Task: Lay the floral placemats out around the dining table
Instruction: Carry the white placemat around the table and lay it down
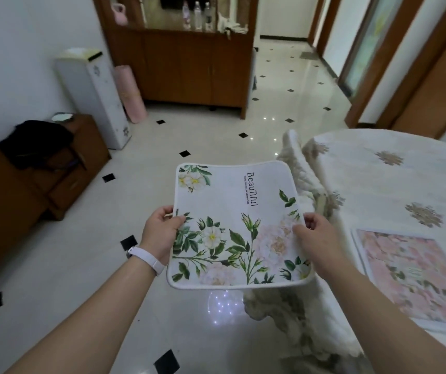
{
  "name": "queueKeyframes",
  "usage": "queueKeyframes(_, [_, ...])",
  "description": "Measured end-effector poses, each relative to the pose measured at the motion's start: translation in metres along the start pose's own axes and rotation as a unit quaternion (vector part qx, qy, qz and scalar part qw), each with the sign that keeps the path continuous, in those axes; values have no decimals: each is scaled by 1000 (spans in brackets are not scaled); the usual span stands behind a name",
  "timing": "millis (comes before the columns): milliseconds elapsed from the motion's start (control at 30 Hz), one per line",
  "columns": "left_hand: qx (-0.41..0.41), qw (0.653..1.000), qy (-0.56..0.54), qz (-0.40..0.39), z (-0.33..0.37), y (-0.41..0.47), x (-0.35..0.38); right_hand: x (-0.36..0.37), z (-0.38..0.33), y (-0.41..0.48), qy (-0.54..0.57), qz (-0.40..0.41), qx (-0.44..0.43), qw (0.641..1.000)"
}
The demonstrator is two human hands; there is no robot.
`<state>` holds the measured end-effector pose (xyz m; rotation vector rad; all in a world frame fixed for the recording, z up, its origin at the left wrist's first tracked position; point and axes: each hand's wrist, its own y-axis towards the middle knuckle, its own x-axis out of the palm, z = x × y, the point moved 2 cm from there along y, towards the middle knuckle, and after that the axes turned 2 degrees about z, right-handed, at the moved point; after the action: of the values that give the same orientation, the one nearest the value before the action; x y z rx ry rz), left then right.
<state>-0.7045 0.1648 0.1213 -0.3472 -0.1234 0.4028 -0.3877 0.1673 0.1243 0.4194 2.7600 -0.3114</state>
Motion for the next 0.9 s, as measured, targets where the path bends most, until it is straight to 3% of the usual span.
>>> queueKeyframes(200, [6,999,-30,34,9,17,-44,50,-35,5,-15,-29,-33,999])
queueKeyframes(433, [-3,998,-36,44,12,69,-43,84,-41,52,-26,-37,-30,999])
queueKeyframes(667, [-19,999,-25,43,24,159,8,104,-48,153,-35,-29,-22,999])
queueKeyframes(900, [-16,1000,17,1,72,260,103,95,-60,264,-13,13,23,1000])
